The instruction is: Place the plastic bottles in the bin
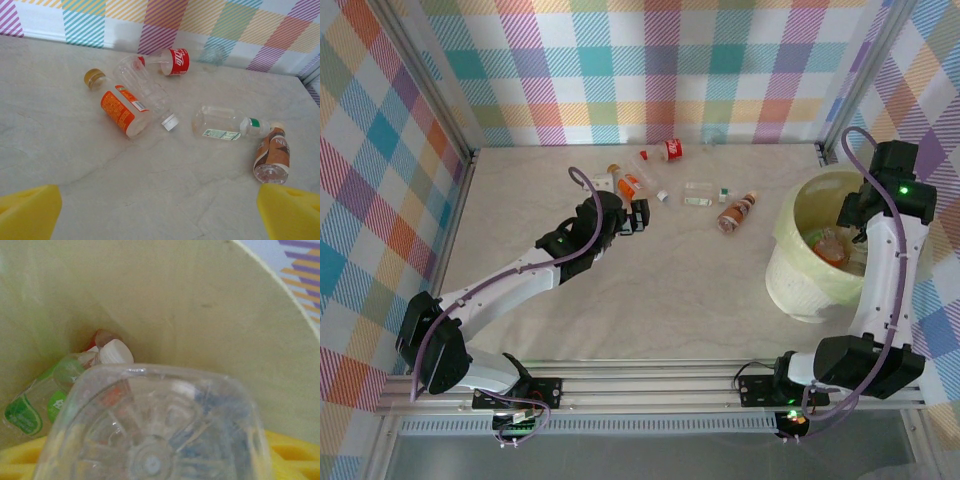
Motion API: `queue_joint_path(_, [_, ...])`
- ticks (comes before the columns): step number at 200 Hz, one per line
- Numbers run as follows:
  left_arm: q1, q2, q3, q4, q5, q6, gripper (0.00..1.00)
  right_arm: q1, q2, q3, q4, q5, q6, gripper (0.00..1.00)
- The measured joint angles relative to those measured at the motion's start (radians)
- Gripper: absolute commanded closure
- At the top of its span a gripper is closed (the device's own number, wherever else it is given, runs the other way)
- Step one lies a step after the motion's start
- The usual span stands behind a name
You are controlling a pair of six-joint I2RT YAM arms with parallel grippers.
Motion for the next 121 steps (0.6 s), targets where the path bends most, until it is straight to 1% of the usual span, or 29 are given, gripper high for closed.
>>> queue_joint_path(2, [0.000,0.000,0.000,-0.001,0.000,0.000,0.00,0.000,0.001,0.000,0.000,0.000,0.002,0.00])
queue_joint_path(55, [0.003,0.000,-0.002,-0.018,-0.001,-0.012,0.00,0.000,-0.003,-0.002,0.051,-0.010,0.034,0.00])
queue_joint_path(89, [0.010,0.000,-0.002,-0.022,0.000,-0.020,0.00,0.000,-0.037,-0.002,0.087,-0.087,0.053,0.00])
queue_joint_path(121, [0.013,0.000,-0.008,-0.022,0.000,-0.026,0.00,0.000,-0.104,-0.016,0.133,-0.180,0.073,0.00])
